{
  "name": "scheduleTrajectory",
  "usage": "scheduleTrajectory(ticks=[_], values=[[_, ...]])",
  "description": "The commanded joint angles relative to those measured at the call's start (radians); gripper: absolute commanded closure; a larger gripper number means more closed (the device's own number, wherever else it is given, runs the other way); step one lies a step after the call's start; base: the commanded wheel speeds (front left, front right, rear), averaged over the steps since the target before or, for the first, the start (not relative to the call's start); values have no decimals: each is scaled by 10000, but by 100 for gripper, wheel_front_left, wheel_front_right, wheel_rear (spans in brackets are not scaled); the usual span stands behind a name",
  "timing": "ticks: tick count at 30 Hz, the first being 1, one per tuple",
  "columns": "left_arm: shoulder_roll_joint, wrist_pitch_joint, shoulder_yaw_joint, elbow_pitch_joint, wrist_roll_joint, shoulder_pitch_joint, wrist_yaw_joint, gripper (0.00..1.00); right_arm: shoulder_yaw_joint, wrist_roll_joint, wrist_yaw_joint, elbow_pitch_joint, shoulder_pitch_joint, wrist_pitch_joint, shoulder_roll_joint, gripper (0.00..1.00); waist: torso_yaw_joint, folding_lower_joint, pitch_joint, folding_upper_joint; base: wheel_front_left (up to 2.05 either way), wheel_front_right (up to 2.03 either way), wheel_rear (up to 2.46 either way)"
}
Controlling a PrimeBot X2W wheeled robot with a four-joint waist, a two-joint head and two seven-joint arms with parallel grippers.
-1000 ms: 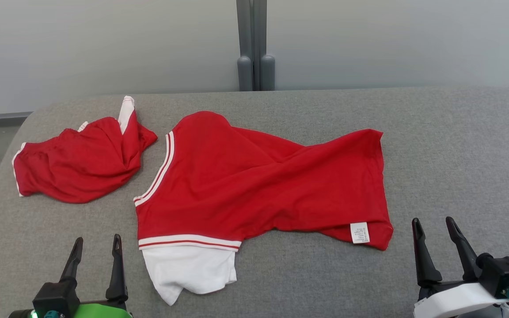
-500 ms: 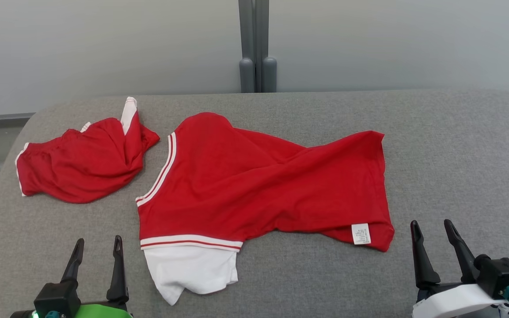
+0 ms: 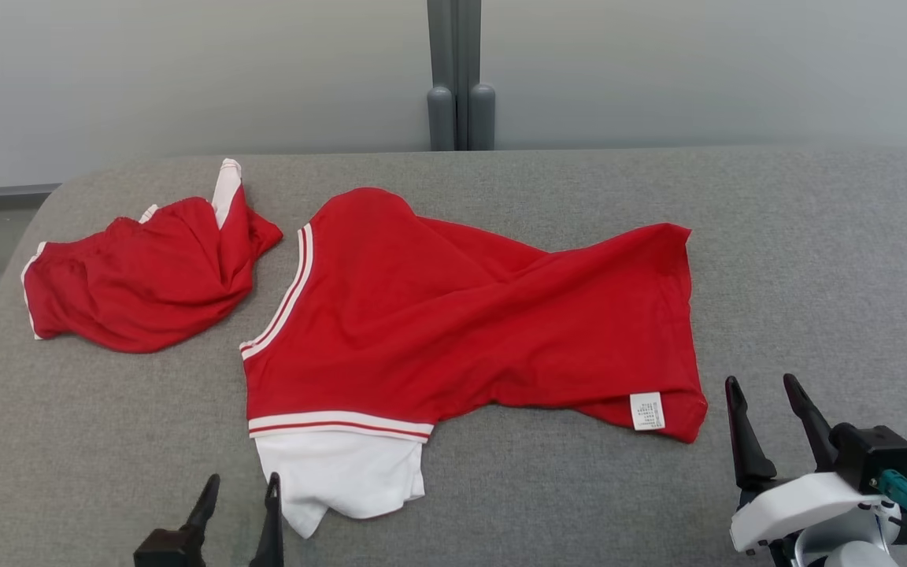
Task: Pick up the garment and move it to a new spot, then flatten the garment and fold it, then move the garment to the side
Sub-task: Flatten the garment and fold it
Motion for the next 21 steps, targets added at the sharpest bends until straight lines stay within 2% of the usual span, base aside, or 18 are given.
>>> scheduleTrajectory(ticks=[1,13,21], values=[[19,-6,-144,214,-169,-126,-32,0,0,-80,-14,304,-293,13,-71,0,71,0,129,0,0,0,0],[19,-6,-1057,1899,-704,-1042,-49,0,315,205,-14,3711,-2283,-31,-222,0,191,0,806,0,0,0,0],[19,-6,-1478,2546,-1087,-1567,-51,0,612,593,-14,5164,-2967,-41,-118,0,335,0,1112,0,0,0,0]])
